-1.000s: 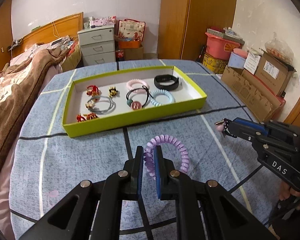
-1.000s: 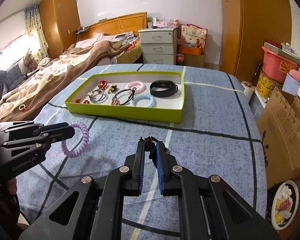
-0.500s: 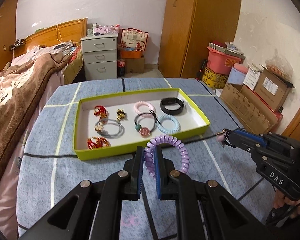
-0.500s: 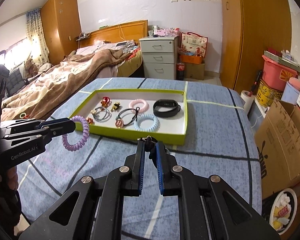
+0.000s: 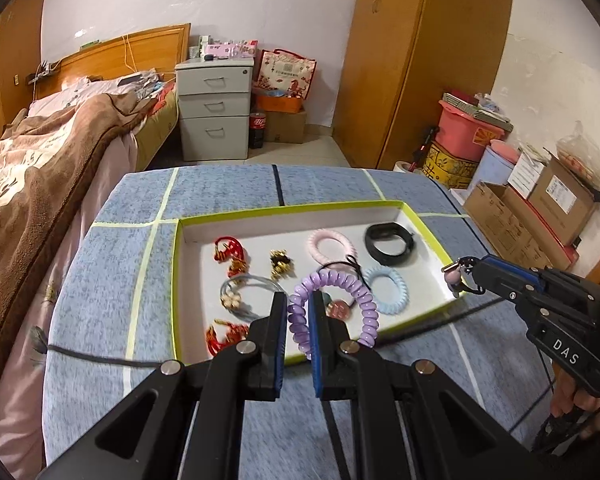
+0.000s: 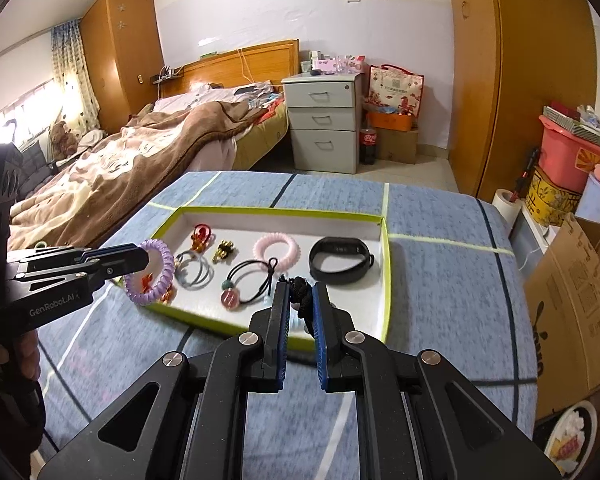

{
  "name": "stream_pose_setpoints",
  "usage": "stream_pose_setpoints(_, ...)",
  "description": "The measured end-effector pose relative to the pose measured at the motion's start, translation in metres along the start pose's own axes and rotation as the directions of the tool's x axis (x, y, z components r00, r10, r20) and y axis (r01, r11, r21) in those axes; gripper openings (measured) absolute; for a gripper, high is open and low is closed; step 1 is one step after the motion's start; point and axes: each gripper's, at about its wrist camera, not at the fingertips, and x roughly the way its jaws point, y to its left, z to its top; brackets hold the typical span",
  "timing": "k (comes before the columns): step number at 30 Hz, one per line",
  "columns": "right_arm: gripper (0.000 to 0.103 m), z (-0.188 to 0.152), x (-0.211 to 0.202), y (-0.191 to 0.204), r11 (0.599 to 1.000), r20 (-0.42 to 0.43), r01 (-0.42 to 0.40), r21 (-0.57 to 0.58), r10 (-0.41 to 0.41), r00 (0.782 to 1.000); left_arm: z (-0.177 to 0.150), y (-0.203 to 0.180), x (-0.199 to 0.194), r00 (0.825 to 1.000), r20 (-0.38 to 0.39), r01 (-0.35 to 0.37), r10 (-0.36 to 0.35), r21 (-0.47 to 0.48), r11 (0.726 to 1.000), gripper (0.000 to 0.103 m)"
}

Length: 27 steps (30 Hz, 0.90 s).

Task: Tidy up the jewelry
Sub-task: 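Carry the pink-ball hair tie and purple coil over the box with both tools, then open both tools to release the hair ties inside the box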

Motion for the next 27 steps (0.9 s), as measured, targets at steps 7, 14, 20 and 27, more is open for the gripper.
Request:
stream_pose_setpoints(7,0.012,0.017,0.025,-0.012,1.0,-0.005,0.009,0.016,-0.009,1.0,0.013,0.009,0.024,1.0,-0.026,0.004,-0.005,-0.021,1.0,0.011)
stream_pose_setpoints(14,0.012,0.016,0.049,-0.02,1.0,-0.05,0.02,0.007,-0.02,0.999,0.014,0.006,0.045,0.998,-0.059,0.019,-0.021,-0.024,1.0,0.011)
stream_pose_setpoints(20,0.012,0.003,0.063,-0.019,1.0,-0.101,0.017,-0.017,-0.019,0.995,0.007,0.004,0.063,0.994,-0.107,0.021,-0.023,-0.022,1.0,0.011)
stream_pose_setpoints(27,0.012,-0.006,0.067,-0.02,1.0,-0.143,-0.008,-0.02,0.005,0.99,0.002,0.003,0.068,0.991,-0.132,0.019,-0.022,-0.027,0.999,0.011)
